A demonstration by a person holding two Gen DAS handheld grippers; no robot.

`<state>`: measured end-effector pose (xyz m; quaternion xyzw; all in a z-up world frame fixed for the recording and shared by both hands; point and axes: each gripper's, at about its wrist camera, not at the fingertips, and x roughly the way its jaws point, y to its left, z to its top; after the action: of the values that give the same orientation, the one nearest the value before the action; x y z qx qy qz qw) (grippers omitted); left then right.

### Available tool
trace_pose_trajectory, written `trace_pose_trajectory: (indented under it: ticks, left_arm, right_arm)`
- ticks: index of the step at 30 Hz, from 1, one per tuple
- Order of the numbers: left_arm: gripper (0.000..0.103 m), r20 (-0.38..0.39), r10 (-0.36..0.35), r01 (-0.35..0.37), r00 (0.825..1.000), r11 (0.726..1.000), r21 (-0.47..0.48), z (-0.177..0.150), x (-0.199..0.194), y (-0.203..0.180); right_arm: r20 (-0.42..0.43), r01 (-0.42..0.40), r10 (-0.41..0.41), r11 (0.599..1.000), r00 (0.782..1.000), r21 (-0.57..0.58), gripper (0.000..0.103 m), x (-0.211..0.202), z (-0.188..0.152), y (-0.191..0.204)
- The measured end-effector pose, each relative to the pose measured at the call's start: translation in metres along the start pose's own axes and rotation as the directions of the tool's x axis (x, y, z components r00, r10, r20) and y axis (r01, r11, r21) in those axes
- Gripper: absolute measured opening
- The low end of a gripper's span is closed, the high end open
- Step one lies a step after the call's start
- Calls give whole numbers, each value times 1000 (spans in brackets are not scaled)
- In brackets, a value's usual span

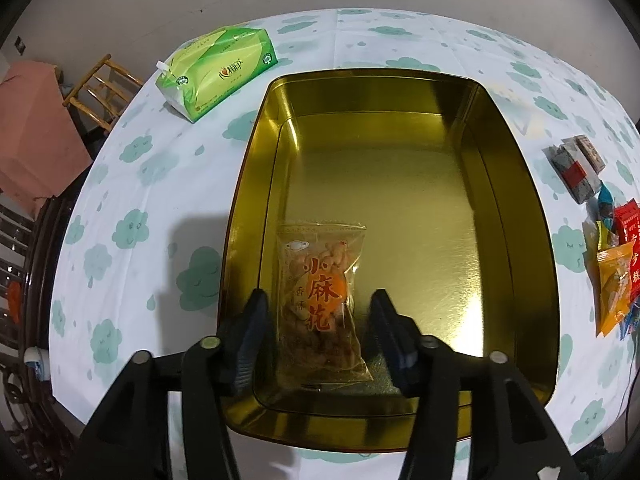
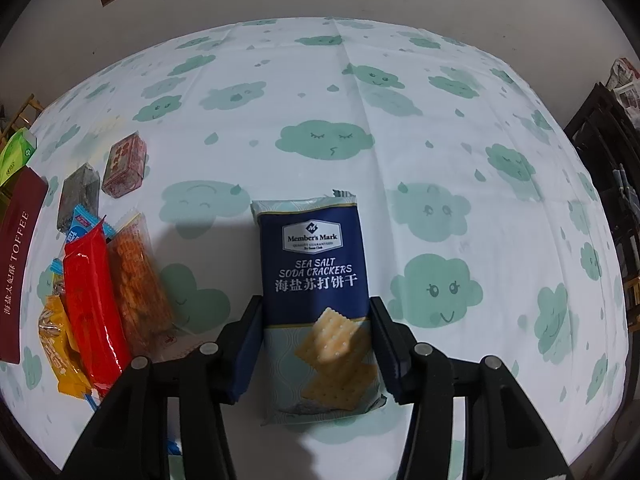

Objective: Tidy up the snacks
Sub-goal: 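Carry the dough-twist bag into the tin and open the left gripper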

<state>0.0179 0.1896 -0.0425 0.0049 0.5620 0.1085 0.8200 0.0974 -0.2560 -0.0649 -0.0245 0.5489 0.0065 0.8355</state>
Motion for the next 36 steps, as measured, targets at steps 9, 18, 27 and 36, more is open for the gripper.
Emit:
trace_pose_trajectory:
  ticks: [9, 18, 27, 36]
  left_arm:
    - [66, 77, -2, 5, 997, 999, -41, -2, -19, 1]
    - [85, 213, 27, -3, 977, 994, -111, -12, -47, 0]
    - [91, 237, 36, 4, 971, 986, -168, -17, -56, 12]
    - [93, 227, 74, -11, 971, 964, -267, -31, -63, 57]
  right_arm:
    - [34, 1, -2, 999, 999, 32, 51, -2, -5, 0]
    - [95, -37, 26, 992, 995, 121, 51, -13, -6, -5]
    - [219, -143, 114, 982, 969, 121, 51, -64, 9, 21]
    - [228, -319, 320, 947, 920, -43, 51, -96, 12, 133]
